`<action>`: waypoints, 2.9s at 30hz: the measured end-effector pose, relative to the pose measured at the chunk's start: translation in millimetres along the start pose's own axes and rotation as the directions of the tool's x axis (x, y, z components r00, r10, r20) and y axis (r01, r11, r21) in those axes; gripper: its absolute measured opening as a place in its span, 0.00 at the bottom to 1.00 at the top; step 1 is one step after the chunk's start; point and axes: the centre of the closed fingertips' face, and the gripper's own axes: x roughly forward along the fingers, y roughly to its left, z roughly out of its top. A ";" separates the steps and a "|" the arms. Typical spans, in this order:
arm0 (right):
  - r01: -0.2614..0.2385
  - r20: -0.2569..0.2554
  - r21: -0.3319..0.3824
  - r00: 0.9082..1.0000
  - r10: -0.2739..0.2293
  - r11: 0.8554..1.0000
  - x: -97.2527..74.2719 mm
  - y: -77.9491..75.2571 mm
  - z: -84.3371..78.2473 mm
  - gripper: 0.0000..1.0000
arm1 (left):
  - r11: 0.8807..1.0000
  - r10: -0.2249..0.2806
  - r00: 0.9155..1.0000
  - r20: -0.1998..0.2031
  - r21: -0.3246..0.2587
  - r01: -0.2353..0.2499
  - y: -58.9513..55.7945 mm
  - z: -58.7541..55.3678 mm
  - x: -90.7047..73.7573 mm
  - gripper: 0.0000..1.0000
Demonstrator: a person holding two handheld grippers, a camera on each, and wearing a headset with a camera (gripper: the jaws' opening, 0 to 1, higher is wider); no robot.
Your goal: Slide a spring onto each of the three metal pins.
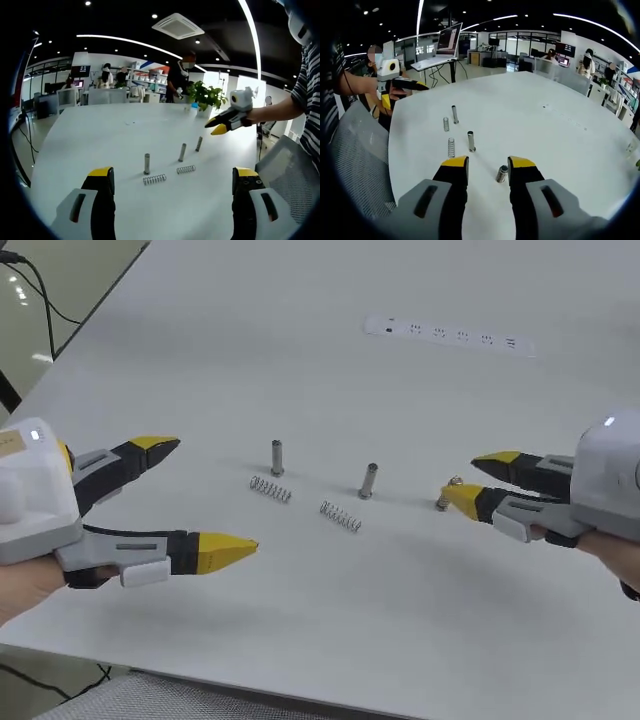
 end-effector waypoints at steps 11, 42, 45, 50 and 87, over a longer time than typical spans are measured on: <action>-0.045 0.003 0.007 0.999 0.045 0.999 0.2 24.1 -5.9 0.33 | 1.000 -0.001 1.000 -0.006 -0.002 0.001 -0.5 -3.5 -0.6 0.97; -0.177 -0.056 -0.037 0.983 0.174 0.984 45.0 71.1 -0.7 0.30 | 1.000 0.007 1.000 -0.024 -0.008 -0.007 -1.2 -9.1 -2.8 0.97; -0.191 -0.065 -0.046 0.980 0.188 0.980 51.4 76.3 1.0 0.30 | 1.000 0.009 1.000 -0.025 -0.010 -0.010 -0.7 -9.3 -3.5 0.97; -0.202 -0.092 -0.062 0.976 0.196 0.977 63.8 79.2 0.0 0.30 | 1.000 0.010 1.000 -0.028 -0.013 -0.011 -0.6 -10.0 -4.2 0.97; -0.193 -0.235 -0.110 0.958 0.163 0.975 106.8 82.3 -41.4 0.18 | 1.000 -0.002 0.999 -0.041 -0.025 0.001 -4.4 -14.5 -7.8 0.97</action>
